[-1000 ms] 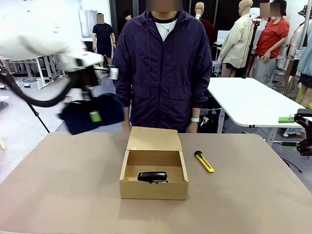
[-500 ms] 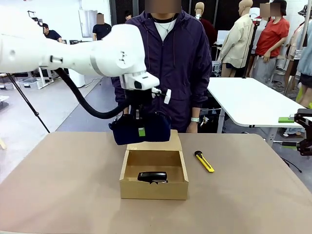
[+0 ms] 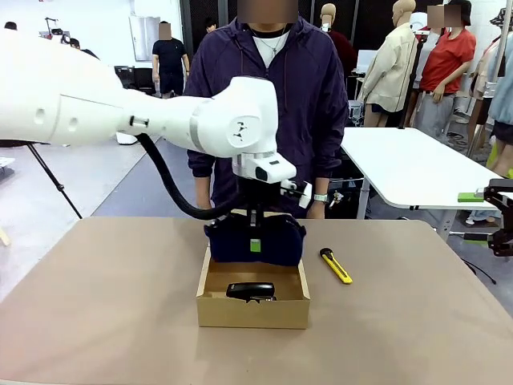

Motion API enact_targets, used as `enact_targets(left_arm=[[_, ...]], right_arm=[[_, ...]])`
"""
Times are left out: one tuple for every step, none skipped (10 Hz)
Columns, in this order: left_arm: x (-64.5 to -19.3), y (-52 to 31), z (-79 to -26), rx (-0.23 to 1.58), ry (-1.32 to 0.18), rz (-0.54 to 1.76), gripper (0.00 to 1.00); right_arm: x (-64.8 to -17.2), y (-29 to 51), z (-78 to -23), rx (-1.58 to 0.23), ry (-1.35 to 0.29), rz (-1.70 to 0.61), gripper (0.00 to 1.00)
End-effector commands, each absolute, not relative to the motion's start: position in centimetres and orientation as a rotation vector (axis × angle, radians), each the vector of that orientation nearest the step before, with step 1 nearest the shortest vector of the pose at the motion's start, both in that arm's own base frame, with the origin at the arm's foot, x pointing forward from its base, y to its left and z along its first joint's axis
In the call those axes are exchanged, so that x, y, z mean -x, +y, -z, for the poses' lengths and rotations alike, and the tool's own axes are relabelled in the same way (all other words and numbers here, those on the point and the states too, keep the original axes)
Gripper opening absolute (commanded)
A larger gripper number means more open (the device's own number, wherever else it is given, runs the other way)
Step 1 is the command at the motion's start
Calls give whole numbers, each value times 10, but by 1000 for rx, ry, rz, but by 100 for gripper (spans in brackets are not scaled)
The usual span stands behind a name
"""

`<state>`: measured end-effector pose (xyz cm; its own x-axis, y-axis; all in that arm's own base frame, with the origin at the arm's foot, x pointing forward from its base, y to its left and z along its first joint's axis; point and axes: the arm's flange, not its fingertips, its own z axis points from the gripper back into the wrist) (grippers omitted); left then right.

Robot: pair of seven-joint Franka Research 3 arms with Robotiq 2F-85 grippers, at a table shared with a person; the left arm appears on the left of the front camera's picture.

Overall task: Pack the items into the box.
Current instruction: Pick up the item indicated by the person and place it inside the Mailer Box.

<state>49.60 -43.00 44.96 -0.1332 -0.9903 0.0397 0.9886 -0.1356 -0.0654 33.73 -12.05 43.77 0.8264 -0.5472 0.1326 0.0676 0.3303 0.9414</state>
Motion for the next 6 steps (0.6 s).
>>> enact_targets(left_arm=[[-510, -427, -443, 90, 42, 1691, 0], [-507, -427, -433, 106, 13, 1684, 0], [-504, -426, -418, 132, 33, 1657, 0], [-502, -425, -405, 130, 94, 1629, 0], [-500, -421, -398, 164, 108, 1619, 0], [-502, -420, -400, 184, 130, 1590, 0]], right_arm=[[-337, -122, -441, -1176, -465, 422, 100], [-337, -122, -441, -1176, -465, 422, 100], [-337, -122, -441, -1176, -465, 422, 100], [-337, -122, -441, -1176, -465, 422, 100], [-337, -122, -441, -1176, -465, 422, 100], [-337, -122, -441, -1176, -465, 422, 100]])
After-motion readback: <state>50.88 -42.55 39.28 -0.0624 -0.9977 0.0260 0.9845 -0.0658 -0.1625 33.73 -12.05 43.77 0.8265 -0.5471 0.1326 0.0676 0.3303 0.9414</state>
